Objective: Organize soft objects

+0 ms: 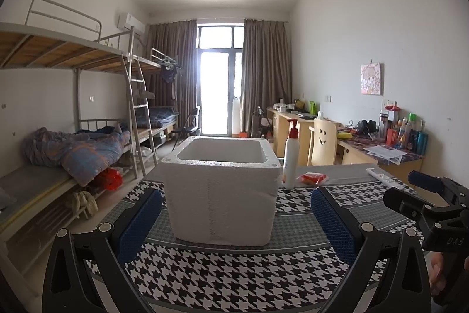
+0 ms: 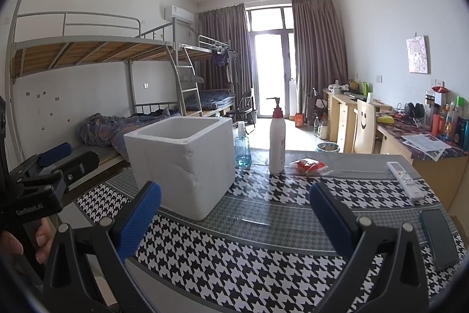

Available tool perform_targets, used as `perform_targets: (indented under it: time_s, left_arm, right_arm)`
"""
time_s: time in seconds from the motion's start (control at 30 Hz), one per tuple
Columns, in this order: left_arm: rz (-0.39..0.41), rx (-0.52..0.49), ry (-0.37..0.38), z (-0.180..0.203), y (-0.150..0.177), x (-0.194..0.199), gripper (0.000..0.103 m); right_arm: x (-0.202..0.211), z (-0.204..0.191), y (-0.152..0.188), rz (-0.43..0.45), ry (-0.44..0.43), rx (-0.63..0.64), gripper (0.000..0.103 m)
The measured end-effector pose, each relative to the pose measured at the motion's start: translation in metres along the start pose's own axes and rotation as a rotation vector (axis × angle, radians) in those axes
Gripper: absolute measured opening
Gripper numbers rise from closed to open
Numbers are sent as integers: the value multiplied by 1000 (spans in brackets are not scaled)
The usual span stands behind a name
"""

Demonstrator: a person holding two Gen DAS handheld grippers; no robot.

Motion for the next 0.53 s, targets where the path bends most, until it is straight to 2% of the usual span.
perform_targets:
  time_s: [0.53]
  left_arm:
    - [4,-5,11,-3,5,3,102]
  right_arm:
    - [-1,0,1,-2,-1,1,102]
Point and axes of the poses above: each gripper's, at about its wrist camera, not at the fingertips, and x roughly against the way its jaws point, z to its right, y to its underside, the point moved 8 cm from there along -x, roughly the way its jaws point, and after that the axes turned 4 degrees about y, right-handed, at the moved point
